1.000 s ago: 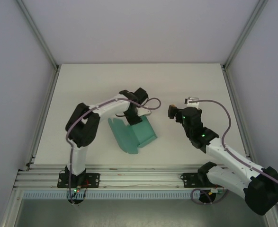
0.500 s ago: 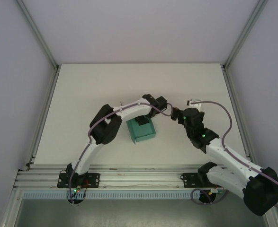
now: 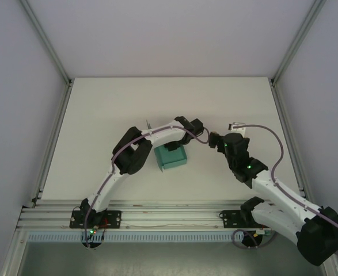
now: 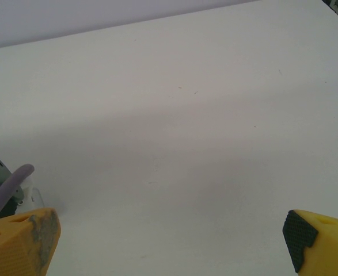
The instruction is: Assemble paper box
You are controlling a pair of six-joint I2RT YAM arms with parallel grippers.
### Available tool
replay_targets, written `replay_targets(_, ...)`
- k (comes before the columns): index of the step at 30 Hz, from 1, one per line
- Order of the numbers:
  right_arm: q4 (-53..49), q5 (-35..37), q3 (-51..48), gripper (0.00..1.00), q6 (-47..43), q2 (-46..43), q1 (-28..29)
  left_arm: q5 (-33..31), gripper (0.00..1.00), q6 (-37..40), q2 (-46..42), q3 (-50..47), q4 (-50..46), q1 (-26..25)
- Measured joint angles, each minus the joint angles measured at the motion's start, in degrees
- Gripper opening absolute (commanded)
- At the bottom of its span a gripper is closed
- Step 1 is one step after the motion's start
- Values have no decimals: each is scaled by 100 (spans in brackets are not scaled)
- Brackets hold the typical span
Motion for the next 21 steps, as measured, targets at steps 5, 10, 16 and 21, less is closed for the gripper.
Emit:
replay_targets(5, 0, -142, 0, 100, -2, -236, 0, 92, 55, 105, -146, -48, 157, 44)
replay_targets(10, -37, -393, 4, 100, -22, -396, 2, 549, 72, 297, -422, -219, 365, 90)
replay_targets(16, -131, -763, 153, 100, -94, -437, 2, 1226, 100, 553, -894, -595, 533, 160)
replay_targets(21, -170, -999, 315, 100, -157, -437, 2, 1672, 100, 688, -1349, -815, 621, 184)
